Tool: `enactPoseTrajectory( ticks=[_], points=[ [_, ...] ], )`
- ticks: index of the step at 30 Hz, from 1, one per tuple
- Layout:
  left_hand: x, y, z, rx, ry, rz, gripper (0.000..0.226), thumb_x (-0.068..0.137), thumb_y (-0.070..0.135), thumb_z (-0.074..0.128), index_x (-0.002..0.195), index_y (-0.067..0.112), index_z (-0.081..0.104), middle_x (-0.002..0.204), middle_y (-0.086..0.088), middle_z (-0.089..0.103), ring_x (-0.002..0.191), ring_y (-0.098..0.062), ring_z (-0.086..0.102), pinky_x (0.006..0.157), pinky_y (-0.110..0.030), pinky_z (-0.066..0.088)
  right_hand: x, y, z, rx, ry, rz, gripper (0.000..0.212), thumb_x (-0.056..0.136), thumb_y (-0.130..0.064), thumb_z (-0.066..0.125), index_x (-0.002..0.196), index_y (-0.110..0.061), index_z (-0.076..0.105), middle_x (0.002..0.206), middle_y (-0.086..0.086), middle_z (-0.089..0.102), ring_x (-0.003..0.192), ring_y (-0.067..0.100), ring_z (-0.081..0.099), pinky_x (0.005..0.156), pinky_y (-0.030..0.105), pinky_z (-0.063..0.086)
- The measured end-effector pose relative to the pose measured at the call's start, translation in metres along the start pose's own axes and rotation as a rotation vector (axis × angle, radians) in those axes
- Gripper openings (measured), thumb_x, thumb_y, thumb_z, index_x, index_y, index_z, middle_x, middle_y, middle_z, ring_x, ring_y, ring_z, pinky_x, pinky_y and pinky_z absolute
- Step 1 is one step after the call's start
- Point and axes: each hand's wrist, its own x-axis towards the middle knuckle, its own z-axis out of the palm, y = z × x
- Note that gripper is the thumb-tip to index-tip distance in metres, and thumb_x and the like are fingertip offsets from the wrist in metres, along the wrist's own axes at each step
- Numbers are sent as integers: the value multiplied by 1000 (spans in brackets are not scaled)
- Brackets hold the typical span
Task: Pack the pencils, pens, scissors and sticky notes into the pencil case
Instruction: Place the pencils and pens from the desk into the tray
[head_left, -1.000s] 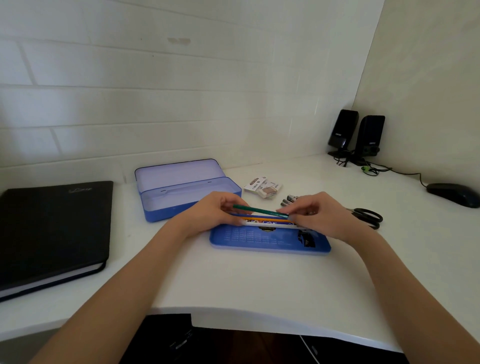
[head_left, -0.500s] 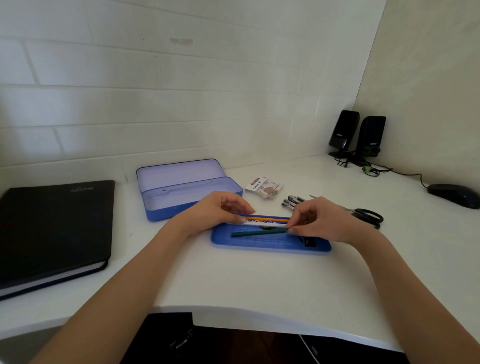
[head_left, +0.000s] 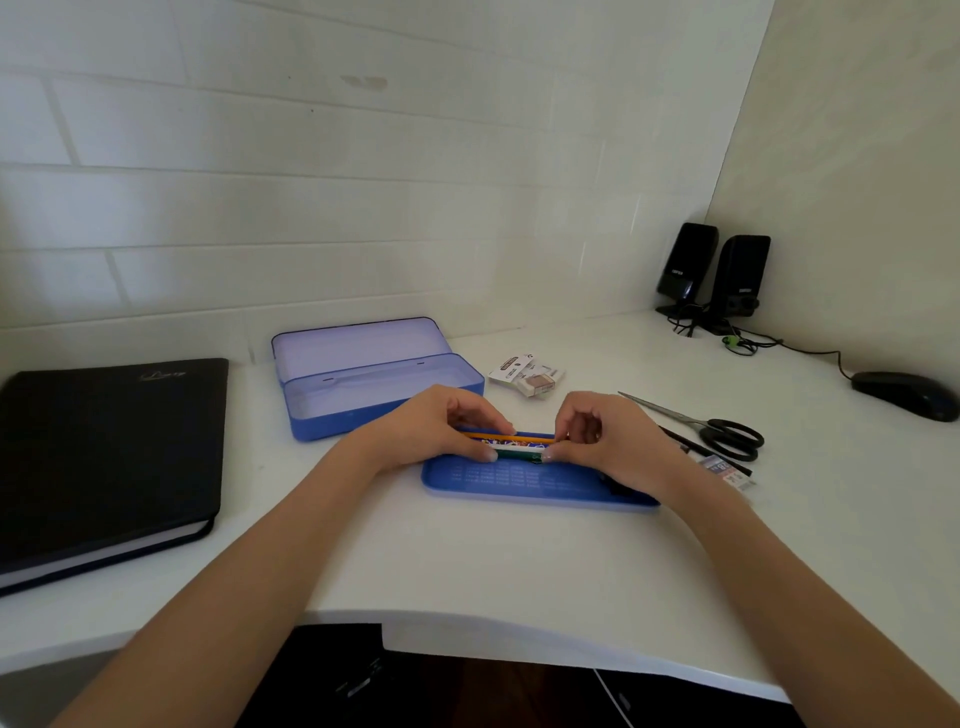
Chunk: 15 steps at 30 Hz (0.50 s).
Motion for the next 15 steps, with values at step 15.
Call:
enactPoseTrajectory(
  ticks=[15],
  points=[
    [0, 2, -2, -2, -13, -5, 33, 74, 1, 75, 102, 18, 71, 111, 2, 71, 107, -10, 64, 98, -22, 48, 0, 53, -46, -347, 360, 547, 16, 84, -20, 67, 91, -7, 73, 89, 17, 71, 83, 31, 65, 76, 38, 54]
  ],
)
